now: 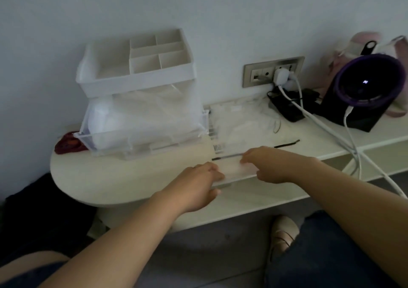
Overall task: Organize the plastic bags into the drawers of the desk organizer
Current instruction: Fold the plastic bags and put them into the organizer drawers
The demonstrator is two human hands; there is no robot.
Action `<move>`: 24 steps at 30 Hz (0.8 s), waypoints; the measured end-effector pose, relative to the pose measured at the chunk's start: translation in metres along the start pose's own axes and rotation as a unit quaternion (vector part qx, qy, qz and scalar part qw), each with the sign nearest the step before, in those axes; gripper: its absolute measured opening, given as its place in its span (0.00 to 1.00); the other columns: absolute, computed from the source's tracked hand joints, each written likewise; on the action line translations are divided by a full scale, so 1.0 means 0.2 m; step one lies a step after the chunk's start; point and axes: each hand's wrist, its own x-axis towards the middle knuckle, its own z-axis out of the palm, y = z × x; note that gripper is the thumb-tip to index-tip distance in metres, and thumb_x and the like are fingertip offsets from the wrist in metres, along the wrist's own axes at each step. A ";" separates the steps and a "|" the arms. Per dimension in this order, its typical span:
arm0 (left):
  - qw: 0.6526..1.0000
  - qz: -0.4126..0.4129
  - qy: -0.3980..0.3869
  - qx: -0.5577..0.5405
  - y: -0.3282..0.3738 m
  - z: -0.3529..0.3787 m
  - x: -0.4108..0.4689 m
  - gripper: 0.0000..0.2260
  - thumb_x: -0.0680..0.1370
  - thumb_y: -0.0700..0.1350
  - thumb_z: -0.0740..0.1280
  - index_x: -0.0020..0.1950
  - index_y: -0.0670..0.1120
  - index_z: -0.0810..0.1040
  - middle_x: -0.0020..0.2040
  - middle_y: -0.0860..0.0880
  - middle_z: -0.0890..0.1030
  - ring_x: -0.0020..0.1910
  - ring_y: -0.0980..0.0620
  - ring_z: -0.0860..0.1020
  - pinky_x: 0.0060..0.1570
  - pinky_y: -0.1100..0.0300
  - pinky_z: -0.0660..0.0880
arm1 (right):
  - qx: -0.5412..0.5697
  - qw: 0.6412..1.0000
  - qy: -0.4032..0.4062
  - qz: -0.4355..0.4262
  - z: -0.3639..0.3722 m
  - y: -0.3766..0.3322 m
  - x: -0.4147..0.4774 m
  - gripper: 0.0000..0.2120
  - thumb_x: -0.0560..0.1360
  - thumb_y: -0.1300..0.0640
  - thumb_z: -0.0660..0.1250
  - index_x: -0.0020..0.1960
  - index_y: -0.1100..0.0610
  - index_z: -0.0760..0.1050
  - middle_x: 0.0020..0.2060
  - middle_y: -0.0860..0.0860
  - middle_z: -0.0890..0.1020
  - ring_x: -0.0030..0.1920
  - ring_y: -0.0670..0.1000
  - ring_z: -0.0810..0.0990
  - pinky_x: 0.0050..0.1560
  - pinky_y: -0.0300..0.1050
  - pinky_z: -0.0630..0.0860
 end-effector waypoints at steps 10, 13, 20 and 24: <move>1.000 0.014 0.003 0.003 -0.02 0.02 -0.02 0.19 0.80 0.51 0.60 0.71 0.55 0.67 0.74 0.51 0.61 0.70 0.50 0.65 0.66 0.59 0.59 | 0.172 0.984 0.049 0.008 -0.11 0.09 -0.04 0.14 0.79 0.52 0.61 0.52 0.58 0.82 0.49 0.51 0.84 0.49 0.50 0.81 0.52 0.43 0.76; 1.000 0.018 0.001 0.015 -0.02 0.01 -0.04 0.19 0.80 0.51 0.60 0.71 0.55 0.66 0.75 0.51 0.59 0.71 0.49 0.64 0.68 0.57 0.58 | 0.452 0.889 0.070 -0.004 -0.18 0.13 -0.08 0.11 0.79 0.55 0.62 0.50 0.57 0.82 0.45 0.50 0.86 0.46 0.47 0.84 0.41 0.36 0.79; 0.990 0.036 0.056 -0.125 0.07 -0.21 -0.12 0.20 0.78 0.55 0.62 0.70 0.58 0.67 0.71 0.59 0.63 0.67 0.65 0.64 0.65 0.71 0.59 | 0.850 0.489 0.195 -0.020 -0.38 0.00 -0.12 0.15 0.80 0.60 0.58 0.45 0.64 0.82 0.44 0.58 0.85 0.44 0.54 0.85 0.41 0.47 0.82; 0.963 0.052 0.167 -0.204 0.09 -0.46 -0.27 0.13 0.78 0.53 0.63 0.62 0.60 0.75 0.53 0.68 0.73 0.51 0.76 0.71 0.48 0.82 0.64 | 0.839 0.462 0.280 -0.060 -0.50 -0.15 -0.11 0.14 0.79 0.60 0.60 0.43 0.61 0.82 0.40 0.55 0.85 0.44 0.52 0.84 0.47 0.48 0.82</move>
